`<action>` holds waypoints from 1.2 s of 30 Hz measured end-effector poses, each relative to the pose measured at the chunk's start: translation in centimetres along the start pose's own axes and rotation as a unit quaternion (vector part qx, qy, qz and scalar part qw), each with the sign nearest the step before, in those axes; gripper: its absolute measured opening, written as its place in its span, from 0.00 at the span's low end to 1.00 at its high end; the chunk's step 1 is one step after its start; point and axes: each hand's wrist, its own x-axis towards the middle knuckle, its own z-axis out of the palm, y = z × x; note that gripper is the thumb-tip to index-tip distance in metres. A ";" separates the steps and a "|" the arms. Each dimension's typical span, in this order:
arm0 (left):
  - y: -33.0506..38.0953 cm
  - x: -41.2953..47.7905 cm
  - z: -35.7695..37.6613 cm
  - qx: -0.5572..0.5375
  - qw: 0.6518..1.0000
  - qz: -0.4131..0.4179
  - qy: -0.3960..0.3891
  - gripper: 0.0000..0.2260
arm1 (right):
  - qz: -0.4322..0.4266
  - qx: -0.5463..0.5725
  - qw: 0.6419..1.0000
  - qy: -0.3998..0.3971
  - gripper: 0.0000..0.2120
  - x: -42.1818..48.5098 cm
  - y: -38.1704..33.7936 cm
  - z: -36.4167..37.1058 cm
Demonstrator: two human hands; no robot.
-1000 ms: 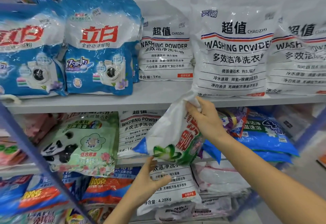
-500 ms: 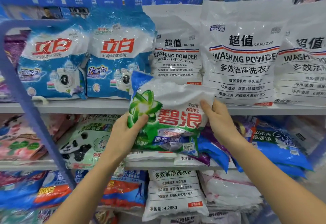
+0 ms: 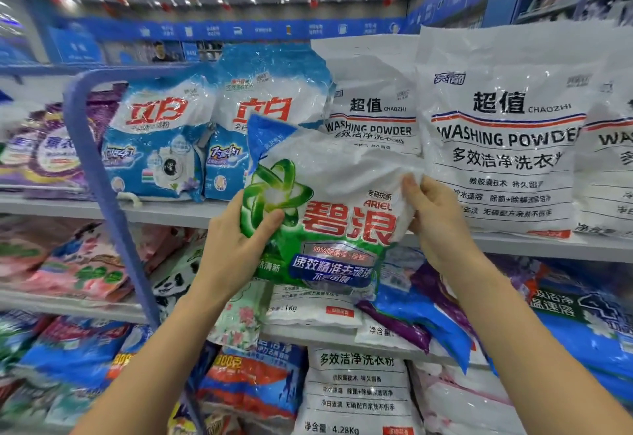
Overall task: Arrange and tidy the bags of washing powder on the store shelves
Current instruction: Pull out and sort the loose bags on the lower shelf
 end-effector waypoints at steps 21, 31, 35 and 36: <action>-3.8 -3.2 -12.4 -0.033 0.985 -0.096 0.140 0.09 | -0.008 0.111 0.972 -0.209 0.08 2.5 -1.4 14.4; -7.9 -6.8 -32.0 0.021 0.960 -0.116 0.254 0.10 | 0.072 0.135 0.912 -0.381 0.26 -1.1 2.1 35.8; -10.1 -7.4 -40.2 0.036 0.941 -0.139 0.305 0.09 | 0.121 0.078 0.870 -0.472 0.41 -4.4 5.1 45.2; -10.6 -7.5 -42.0 0.042 0.938 -0.142 0.314 0.09 | 0.128 0.080 0.868 -0.474 0.40 -5.0 5.6 47.3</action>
